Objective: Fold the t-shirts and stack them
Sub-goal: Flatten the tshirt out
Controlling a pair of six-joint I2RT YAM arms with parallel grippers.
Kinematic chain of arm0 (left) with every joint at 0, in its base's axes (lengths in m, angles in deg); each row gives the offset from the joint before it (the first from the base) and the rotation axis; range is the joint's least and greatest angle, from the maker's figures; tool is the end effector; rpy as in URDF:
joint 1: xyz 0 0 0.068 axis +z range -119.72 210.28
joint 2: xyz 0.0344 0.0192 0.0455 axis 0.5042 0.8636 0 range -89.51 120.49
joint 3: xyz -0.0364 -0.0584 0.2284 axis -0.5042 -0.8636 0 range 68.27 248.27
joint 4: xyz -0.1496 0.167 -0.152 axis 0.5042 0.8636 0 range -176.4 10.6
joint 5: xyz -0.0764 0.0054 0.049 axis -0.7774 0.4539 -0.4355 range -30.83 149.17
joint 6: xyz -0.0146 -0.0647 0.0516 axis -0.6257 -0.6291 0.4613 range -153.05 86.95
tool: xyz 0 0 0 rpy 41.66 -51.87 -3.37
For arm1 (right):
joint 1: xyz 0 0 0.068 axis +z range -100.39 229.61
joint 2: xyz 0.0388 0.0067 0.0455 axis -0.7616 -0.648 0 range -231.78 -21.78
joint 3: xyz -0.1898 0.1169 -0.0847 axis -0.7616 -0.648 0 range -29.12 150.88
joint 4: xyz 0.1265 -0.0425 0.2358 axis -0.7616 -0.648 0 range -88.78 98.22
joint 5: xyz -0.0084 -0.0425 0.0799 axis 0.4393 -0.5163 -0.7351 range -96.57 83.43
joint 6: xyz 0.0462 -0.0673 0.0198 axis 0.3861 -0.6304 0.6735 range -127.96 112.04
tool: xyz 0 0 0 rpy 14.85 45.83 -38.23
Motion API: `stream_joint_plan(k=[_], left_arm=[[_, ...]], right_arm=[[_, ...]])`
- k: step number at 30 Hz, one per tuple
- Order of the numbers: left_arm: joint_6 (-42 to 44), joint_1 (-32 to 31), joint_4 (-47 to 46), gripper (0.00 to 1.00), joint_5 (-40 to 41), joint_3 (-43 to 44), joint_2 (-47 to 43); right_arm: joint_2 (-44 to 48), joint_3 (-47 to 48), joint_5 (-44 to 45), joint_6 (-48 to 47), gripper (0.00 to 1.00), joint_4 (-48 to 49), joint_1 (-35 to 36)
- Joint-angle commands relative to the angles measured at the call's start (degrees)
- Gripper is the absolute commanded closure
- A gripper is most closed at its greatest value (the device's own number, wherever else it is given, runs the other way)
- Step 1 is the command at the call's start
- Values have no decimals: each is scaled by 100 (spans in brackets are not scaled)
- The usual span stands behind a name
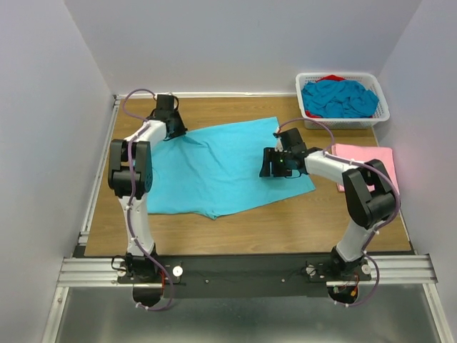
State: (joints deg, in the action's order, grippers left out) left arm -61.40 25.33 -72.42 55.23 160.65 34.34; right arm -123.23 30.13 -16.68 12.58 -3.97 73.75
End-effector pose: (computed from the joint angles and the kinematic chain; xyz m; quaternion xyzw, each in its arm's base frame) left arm 0.4973 -0.0481 0.1162 -0.1748 0.9083 -0.1390 0.3538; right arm 0.3414 0.1671 0.0913 -0.0568 0.9471 0.1933 0.2499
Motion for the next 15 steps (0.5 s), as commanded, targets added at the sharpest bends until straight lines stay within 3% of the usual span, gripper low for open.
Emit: stream_joint_plan(k=[1, 4, 15], left_arm=[[147, 73, 108, 80, -353, -815, -1238], [146, 56, -430, 80, -353, -1625, -2197], [146, 99, 122, 80, -353, -3568, -5114]], right_arm=[[204, -26, -589, -58, 32, -188, 73], [503, -123, -370, -137, 31, -205, 117], [872, -396, 61, 29, 30, -364, 108]])
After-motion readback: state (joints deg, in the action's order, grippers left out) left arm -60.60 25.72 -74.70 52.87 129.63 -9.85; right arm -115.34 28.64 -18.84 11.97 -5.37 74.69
